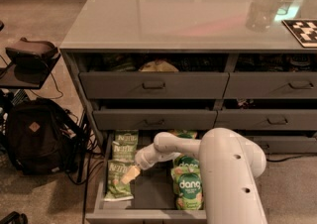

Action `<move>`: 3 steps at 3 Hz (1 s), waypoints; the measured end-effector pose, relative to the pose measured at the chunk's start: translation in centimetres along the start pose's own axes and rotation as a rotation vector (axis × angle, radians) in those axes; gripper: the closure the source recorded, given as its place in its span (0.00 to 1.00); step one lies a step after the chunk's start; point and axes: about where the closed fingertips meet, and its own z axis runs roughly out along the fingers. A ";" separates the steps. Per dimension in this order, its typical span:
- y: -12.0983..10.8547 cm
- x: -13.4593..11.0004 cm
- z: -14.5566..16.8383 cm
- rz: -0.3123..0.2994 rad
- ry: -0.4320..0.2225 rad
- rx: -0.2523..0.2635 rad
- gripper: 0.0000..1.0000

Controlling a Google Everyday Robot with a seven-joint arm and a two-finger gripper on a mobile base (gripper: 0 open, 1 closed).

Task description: Pick green jalapeno chip bag from bottom drawer and place on counter

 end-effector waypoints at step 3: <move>1.7 -1.5 4.9 -0.212 0.012 0.044 0.00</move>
Offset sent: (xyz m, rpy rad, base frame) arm -0.0218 0.0538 -0.0188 -0.0081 -0.2271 0.1203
